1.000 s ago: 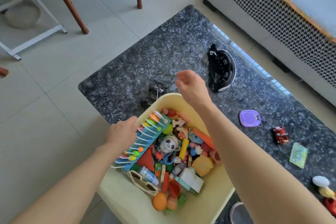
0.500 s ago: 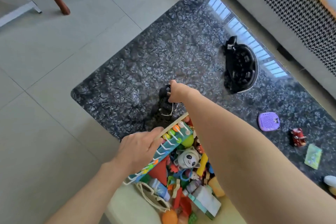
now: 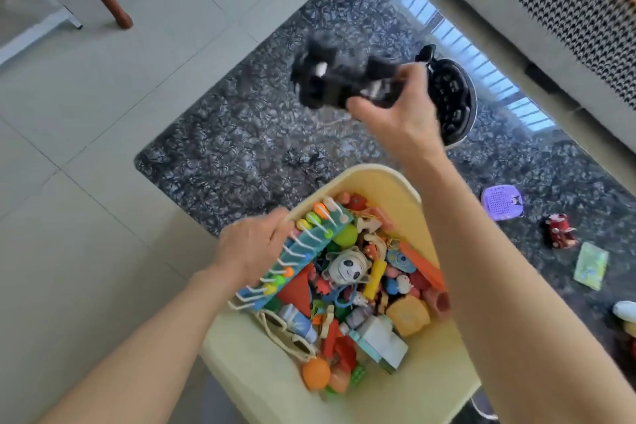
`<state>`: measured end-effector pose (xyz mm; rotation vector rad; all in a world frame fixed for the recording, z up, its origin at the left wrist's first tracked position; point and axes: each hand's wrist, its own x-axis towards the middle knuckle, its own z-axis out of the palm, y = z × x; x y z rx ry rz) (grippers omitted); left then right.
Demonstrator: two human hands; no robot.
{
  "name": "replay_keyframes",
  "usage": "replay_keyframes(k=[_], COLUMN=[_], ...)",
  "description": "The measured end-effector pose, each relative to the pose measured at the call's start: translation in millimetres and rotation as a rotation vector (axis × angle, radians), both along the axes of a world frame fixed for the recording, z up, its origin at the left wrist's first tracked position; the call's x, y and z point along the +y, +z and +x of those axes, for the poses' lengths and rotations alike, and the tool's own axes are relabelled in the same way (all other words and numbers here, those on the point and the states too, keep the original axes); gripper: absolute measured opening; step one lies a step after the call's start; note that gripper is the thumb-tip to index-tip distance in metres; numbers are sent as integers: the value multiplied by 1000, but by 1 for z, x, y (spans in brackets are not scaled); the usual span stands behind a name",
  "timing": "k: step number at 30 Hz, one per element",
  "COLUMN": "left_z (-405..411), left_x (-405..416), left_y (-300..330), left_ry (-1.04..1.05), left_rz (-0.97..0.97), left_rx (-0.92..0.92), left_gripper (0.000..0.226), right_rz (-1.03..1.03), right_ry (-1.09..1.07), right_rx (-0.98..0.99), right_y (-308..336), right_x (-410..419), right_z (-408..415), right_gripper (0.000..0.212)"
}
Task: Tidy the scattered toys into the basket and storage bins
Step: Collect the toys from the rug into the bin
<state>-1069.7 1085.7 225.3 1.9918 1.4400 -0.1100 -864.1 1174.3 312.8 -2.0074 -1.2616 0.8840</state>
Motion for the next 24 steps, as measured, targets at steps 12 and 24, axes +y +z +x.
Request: replay_keyframes(k=[12,24], left_z=[30,55], left_x=[-47,-66], left_y=[6,22], left_ry=[300,-57], left_rz=[205,256], left_rx=[-118,460], left_gripper=[42,47], right_rz=[-631,-1010], right_ry=[-58,263], right_rx=[225,182], right_y=[-37,-89], right_x=[-263,-260], right_z=[-16,8], right_gripper=[44,76])
